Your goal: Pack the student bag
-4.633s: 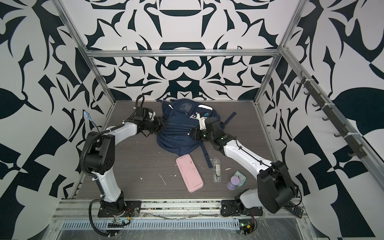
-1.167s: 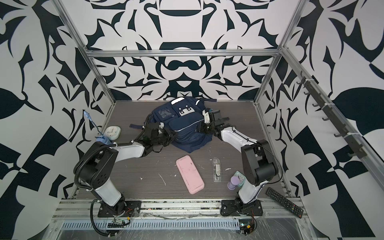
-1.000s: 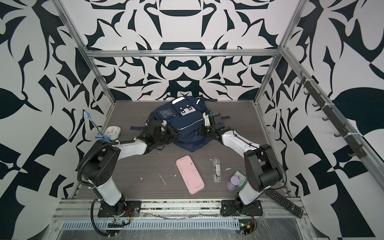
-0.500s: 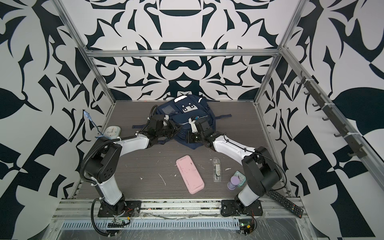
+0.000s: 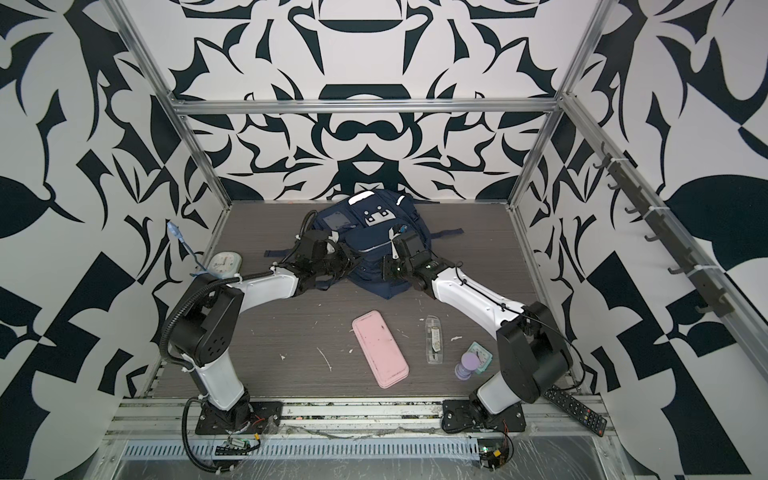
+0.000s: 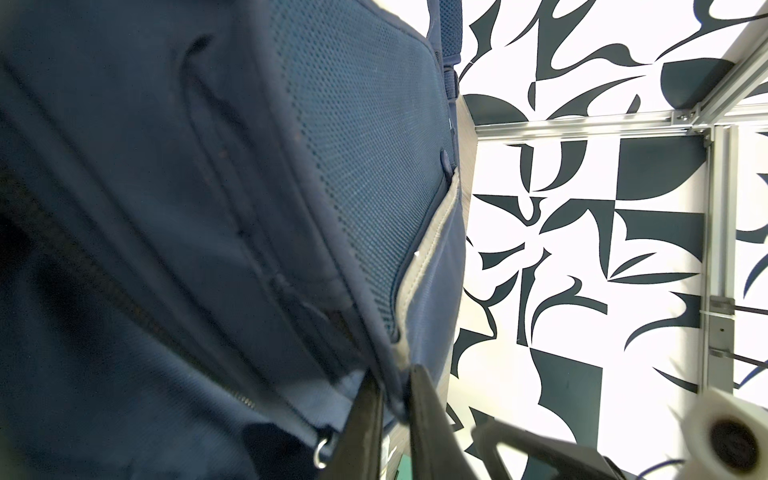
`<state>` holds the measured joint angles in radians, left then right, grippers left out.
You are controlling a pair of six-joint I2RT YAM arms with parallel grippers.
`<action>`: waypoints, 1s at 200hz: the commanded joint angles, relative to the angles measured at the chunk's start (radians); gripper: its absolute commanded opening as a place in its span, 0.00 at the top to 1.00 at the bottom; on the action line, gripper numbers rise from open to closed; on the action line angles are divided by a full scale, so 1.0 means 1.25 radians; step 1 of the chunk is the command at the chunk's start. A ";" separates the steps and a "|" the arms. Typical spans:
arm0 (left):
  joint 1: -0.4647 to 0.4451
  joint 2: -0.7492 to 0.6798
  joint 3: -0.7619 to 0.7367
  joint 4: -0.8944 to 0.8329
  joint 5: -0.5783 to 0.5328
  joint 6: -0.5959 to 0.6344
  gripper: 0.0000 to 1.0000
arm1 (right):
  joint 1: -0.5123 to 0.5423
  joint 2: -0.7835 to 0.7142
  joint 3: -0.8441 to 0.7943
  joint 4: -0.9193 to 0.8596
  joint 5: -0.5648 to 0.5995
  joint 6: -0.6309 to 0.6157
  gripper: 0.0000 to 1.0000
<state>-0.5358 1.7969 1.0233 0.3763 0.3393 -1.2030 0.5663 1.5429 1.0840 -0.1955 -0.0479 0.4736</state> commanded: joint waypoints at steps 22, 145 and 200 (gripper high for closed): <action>-0.003 -0.012 0.047 0.003 0.051 0.033 0.85 | 0.001 0.047 0.024 -0.014 0.036 0.040 0.58; -0.003 -0.016 0.069 0.010 0.088 0.047 0.87 | -0.029 0.079 -0.120 0.212 0.063 0.184 0.77; -0.004 0.000 0.098 0.001 0.102 0.053 0.87 | -0.029 0.025 -0.170 0.269 0.068 0.166 0.61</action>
<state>-0.5339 1.7969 1.0943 0.3096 0.4126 -1.1538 0.5358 1.5993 0.8707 0.0929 -0.0002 0.6857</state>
